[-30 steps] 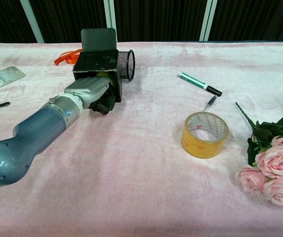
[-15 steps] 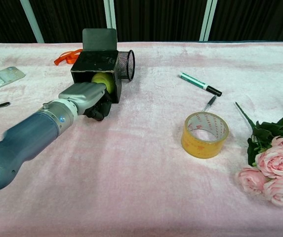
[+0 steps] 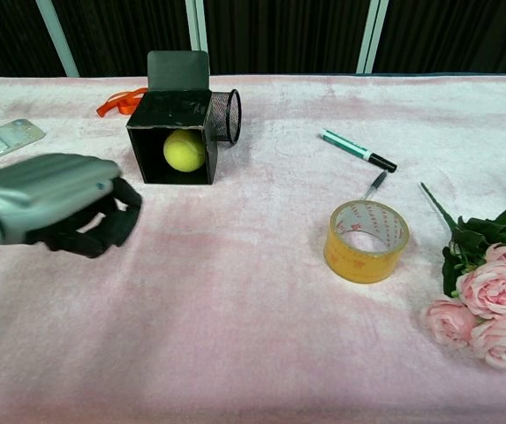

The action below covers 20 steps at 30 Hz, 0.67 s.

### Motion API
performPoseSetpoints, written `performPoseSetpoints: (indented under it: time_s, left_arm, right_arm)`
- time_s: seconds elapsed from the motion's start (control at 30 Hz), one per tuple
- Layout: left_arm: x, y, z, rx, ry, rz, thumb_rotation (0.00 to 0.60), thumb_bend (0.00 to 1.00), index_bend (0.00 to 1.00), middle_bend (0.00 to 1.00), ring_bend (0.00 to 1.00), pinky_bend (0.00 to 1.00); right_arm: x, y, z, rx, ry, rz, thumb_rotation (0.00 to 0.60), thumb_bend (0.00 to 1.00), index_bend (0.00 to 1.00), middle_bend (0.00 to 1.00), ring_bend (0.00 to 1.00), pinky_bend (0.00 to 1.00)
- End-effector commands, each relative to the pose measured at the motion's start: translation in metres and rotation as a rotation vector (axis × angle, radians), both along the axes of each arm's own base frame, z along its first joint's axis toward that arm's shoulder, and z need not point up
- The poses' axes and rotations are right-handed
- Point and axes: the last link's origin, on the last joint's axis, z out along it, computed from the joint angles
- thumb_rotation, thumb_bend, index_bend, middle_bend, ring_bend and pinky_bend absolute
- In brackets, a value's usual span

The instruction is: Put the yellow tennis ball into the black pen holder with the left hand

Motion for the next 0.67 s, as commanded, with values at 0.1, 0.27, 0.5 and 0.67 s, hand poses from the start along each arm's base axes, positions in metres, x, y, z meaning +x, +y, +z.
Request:
performPoseSetpoints:
  time_s: [0.1,0.27,0.5,0.67]
  left_arm:
    - [-0.047,-0.031,0.066,0.178,0.028,0.068,0.6,0.33,0.23,0.29,0.2,0.42]
    - [-0.085,-0.049,0.107,0.27,-0.03,0.114,0.6,0.25,0.12,0.16,0.02,0.23]
    - [-0.124,-0.061,0.146,0.307,-0.115,0.205,0.6,0.21,0.11,0.11,0.0,0.08]
    - [-0.138,-0.056,0.165,0.32,-0.141,0.195,0.6,0.21,0.1,0.1,0.0,0.06]
  right_arm:
    - [0.0,0.0,0.0,0.001,-0.001,0.001,0.6,0.2,0.04,0.0,0.04,0.15]
    - [0.001,0.001,0.0,-0.001,-0.001,0.002,0.6,0.2,0.04,0.0,0.04,0.15]
    - [0.002,0.002,-0.001,0.004,0.004,0.008,0.6,0.2,0.04,0.0,0.04,0.15]
    - [0.003,0.003,-0.001,0.008,0.011,0.014,0.6,0.2,0.04,0.0,0.04,0.15]
